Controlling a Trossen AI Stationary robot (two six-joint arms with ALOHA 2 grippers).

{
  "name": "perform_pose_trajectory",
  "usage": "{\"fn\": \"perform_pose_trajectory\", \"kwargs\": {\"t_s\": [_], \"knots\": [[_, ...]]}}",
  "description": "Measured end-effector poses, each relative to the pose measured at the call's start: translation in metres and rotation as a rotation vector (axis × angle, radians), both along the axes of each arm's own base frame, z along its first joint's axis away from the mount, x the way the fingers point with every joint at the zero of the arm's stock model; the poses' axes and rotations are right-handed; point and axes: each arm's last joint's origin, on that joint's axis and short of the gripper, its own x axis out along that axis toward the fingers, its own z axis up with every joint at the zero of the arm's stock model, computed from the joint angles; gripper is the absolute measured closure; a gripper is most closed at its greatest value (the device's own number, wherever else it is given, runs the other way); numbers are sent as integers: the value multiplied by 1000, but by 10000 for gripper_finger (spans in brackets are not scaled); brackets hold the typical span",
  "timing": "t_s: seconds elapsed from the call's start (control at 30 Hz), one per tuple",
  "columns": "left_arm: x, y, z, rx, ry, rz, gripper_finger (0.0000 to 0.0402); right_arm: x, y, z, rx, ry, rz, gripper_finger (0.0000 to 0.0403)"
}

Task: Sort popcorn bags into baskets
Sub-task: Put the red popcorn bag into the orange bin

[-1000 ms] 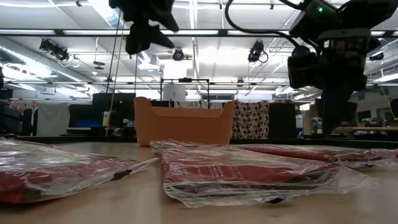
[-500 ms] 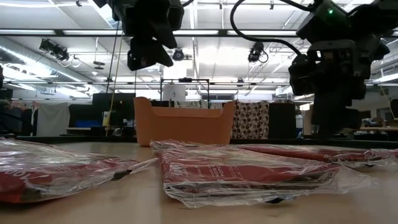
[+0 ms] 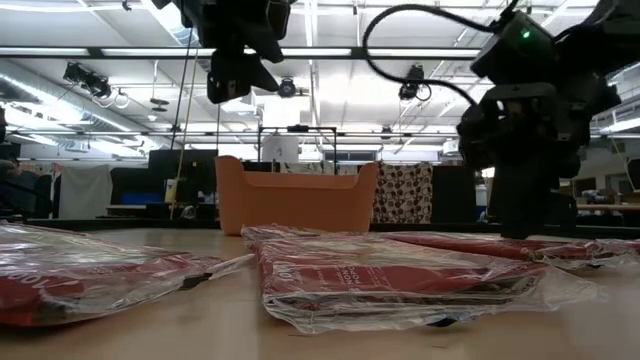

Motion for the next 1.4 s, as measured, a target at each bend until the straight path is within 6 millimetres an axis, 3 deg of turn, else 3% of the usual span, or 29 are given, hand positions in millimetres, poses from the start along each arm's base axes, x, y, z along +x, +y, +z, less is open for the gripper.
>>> {"fn": "perform_pose_trajectory", "kwargs": {"t_s": [0.23,0.43,0.63,0.9,0.97,1.2,1.4], "knots": [[-1,6,1,-115,11,-42,246,22,13,-7,5,39,27,193],[-1,5,1,-151,10,-77,246,25,13,-10,-21,34,33,213],[-4,6,7,-201,-2,-83,246,24,13,-12,-90,26,90,276],[-29,32,54,-153,-243,46,246,24,10,-11,-117,12,130,377],[-37,39,66,-127,-312,89,246,23,8,-7,-114,-4,155,394],[-62,51,99,-71,-507,217,246,18,-8,23,-169,-133,177,398],[-68,60,105,-34,-554,271,246,22,-24,65,-288,-141,222,399]]}}
